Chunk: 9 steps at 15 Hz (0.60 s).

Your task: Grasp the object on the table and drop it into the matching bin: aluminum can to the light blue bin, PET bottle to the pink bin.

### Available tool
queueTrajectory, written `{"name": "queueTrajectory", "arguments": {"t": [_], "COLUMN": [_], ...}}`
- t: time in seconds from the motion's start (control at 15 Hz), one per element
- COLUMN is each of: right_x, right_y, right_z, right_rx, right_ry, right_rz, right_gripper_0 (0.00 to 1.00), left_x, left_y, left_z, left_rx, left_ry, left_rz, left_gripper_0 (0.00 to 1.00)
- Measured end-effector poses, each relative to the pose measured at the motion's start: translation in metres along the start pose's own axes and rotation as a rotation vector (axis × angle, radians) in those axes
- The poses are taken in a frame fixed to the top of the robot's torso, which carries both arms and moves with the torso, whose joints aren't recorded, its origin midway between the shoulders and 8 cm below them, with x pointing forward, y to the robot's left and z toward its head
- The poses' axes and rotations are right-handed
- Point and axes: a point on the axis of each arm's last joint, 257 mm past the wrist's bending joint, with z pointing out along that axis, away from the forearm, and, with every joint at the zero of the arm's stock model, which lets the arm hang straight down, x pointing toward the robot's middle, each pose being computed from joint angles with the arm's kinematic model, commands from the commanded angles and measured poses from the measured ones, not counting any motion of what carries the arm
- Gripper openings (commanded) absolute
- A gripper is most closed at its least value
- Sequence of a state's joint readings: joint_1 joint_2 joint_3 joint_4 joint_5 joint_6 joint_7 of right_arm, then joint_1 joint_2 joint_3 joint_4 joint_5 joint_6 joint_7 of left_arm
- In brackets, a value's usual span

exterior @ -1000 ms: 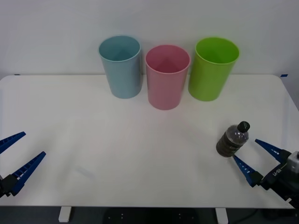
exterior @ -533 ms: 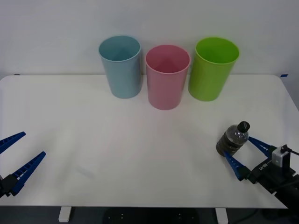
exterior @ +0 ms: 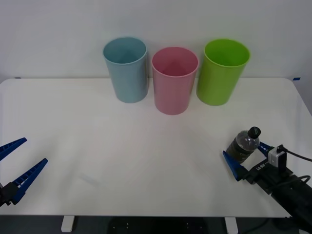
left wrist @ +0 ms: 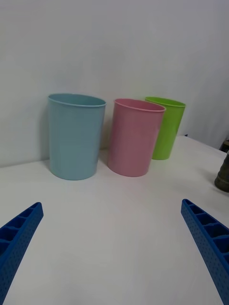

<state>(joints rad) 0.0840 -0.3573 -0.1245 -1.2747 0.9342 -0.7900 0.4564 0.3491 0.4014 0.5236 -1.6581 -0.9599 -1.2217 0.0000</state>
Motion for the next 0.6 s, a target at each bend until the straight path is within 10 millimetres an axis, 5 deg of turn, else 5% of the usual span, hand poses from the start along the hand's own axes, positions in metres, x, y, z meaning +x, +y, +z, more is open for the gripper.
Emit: {"name": "queueTrajectory", "arguments": {"t": [0.4,0.47,0.53,0.6], "right_x": [-0.0003,-0.0003,-0.0003,-0.0002], "right_y": [0.003,0.003,0.003,0.0029], "right_z": [0.0081,0.0081,0.0081,0.0081], "right_rx": [0.003,0.003,0.003,0.003], "right_ry": [0.001,0.001,0.001,0.002], "right_rz": [-0.012,-0.015,-0.017,-0.018], "right_gripper_0": [1.0,0.43,0.0,0.0], "left_x": [0.0,0.0,0.0,0.0], "left_y": [0.0,0.0,0.0,0.0], "left_z": [0.0,0.0,0.0,0.0], "left_rx": [0.0,0.0,0.0,0.0], "left_ry": [0.0,0.0,0.0,0.0], "left_rz": [0.0,0.0,0.0,0.0], "left_gripper_0": [1.0,1.0,1.0,1.0]}}
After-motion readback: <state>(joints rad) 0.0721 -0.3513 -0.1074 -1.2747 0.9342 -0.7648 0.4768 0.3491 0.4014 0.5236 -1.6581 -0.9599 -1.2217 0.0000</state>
